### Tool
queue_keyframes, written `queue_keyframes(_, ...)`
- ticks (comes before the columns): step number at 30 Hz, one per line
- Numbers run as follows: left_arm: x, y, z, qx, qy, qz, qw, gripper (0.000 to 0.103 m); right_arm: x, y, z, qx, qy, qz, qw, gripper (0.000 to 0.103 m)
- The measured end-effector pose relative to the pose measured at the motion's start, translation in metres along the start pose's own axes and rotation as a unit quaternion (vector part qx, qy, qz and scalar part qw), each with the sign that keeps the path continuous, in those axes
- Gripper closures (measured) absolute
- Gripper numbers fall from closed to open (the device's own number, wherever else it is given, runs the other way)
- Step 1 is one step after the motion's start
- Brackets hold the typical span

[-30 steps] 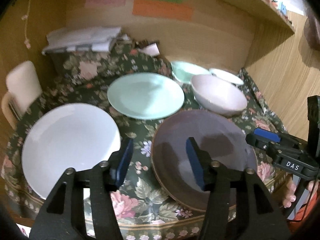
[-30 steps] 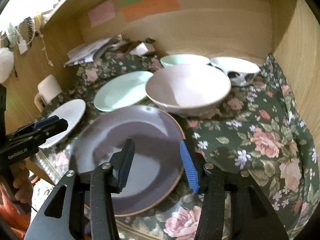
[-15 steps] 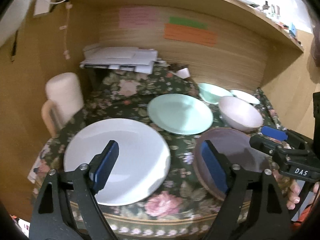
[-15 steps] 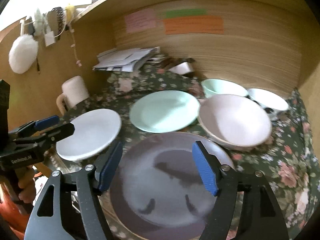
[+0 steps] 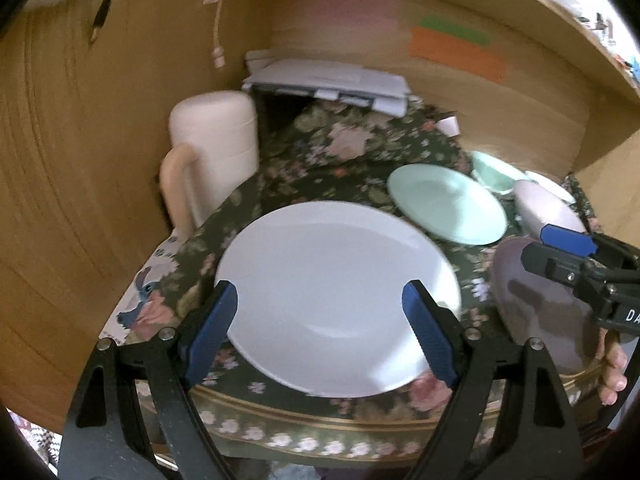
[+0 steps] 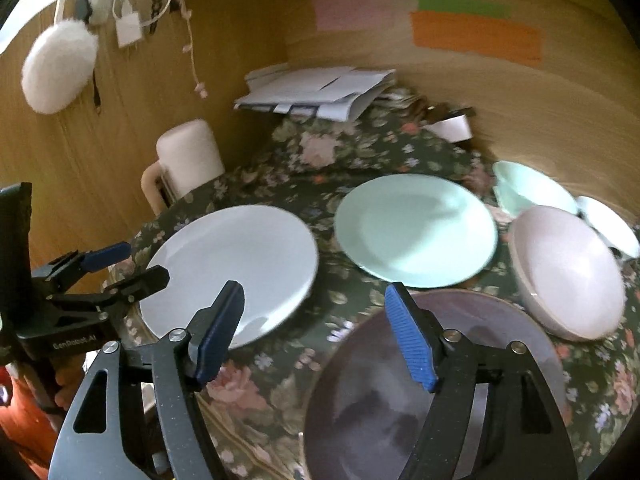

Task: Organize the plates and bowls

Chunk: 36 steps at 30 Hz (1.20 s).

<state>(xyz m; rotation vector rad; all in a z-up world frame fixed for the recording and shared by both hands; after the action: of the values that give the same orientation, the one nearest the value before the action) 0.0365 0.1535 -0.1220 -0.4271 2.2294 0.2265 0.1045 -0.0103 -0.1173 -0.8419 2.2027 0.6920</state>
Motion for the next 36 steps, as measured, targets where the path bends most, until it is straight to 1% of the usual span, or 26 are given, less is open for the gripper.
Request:
queue_keyframes(4,0.004,0.015,0.009,-0.007,0.01,-0.008,0.9999,0.018,-0.006,0.004,0.02,-0.008,0.025,0.003,1.0,0.033)
queue_keyframes(7,0.006,0.027,0.017,-0.008,0.02,-0.02,0.9996,0.018,-0.009,0.005,0.032,-0.005,0.04,0.004,0.999,0.033)
queue_keyframes(9,0.007,0.033,0.022,-0.007,0.028,-0.028,0.9992,0.022,-0.01,0.006,0.04,-0.002,0.052,0.001,0.999,0.033)
queue_keyframes(11,0.007,0.036,0.028,-0.004,0.035,-0.031,0.9989,0.029,-0.01,0.006,0.048,0.001,0.066,-0.003,0.998,0.033)
queue_keyframes(14,0.007,0.041,0.034,0.002,0.041,-0.036,0.9985,0.035,-0.011,0.004,0.056,0.002,0.083,-0.006,0.997,0.034)
queue_keyframes(15,0.008,0.042,0.036,0.004,0.044,-0.036,0.9984,0.036,-0.011,0.004,0.059,0.0,0.088,-0.005,0.996,0.035)
queue_keyframes(17,0.008,0.044,0.04,0.007,0.049,-0.036,0.9981,0.044,-0.012,0.003,0.063,-0.002,0.094,-0.001,0.996,0.044)
queue_keyframes(20,0.009,0.046,0.047,0.011,0.061,-0.038,0.9973,0.051,-0.013,0.001,0.071,-0.01,0.103,0.007,0.995,0.052)
queue_keyframes(22,0.009,0.048,0.049,0.012,0.068,-0.039,0.9969,0.056,-0.012,0.001,0.075,-0.011,0.107,0.009,0.994,0.055)
queue_keyframes(25,0.011,0.05,0.054,0.018,0.077,-0.045,0.9958,0.058,-0.012,-0.004,0.084,-0.01,0.117,0.018,0.993,0.064)
queue_keyframes(28,0.012,0.05,0.058,0.026,0.084,-0.05,0.9949,0.06,-0.012,-0.009,0.092,-0.015,0.128,0.031,0.991,0.067)
queue_keyframes(31,0.013,0.048,0.059,0.031,0.087,-0.049,0.9945,0.062,-0.012,-0.008,0.096,-0.019,0.135,0.03,0.99,0.071)
queue_keyframes(36,0.014,0.047,0.061,0.03,0.088,-0.048,0.9945,0.063,-0.01,-0.003,0.1,-0.015,0.138,0.024,0.99,0.071)
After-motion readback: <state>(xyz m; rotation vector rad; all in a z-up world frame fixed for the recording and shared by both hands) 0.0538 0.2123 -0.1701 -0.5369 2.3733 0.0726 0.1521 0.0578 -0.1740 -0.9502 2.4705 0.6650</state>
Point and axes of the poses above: each gripper's, at about its wrist camera, not at the fingertips, and z roughly the way its jaws point, y to its left, x to its underside, the point moved 3 cm from there along z, roughly the way its jaws point, and after that the axes turned 7 degrees about -x, right-handed, at the moved point
